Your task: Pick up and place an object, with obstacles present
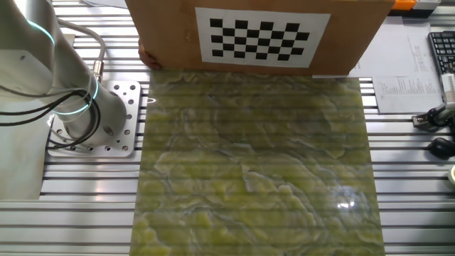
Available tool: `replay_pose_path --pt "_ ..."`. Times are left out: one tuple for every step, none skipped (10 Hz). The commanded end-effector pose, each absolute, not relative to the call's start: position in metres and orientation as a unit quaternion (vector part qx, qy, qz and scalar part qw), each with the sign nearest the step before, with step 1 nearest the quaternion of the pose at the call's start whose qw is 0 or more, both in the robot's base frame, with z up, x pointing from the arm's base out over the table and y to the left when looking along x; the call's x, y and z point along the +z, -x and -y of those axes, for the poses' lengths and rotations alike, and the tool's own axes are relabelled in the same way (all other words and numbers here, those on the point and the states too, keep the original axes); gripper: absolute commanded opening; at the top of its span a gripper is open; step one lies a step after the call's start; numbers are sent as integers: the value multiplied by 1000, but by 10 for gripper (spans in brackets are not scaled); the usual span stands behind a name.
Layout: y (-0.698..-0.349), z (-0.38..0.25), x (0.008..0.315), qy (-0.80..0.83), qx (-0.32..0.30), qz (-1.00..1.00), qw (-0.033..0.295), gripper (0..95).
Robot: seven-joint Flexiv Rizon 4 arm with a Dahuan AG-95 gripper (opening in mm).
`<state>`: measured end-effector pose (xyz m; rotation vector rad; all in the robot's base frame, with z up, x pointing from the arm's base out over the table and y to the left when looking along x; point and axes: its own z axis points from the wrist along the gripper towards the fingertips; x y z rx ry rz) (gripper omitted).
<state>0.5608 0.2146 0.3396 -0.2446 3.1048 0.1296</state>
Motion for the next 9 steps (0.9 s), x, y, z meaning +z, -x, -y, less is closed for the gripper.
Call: replay_pose_path --pt "-557 -224 328 71 16 -997 -17 0" --pt "-556 -222 321 72 8 -997 -19 0" --pt "-555 -221 317 72 8 -997 -19 0" --pt "-553 -215 305 71 6 -997 -19 0" --pt "-551 -211 297 71 6 -997 -16 0" --pt "-551 -208 291 70 5 -997 -15 0" --pt "-551 -208 283 64 5 -998 -15 0" --pt "-552 -208 279 62 3 -998 -14 0" --pt "-552 -212 269 56 -2 -998 -15 0"
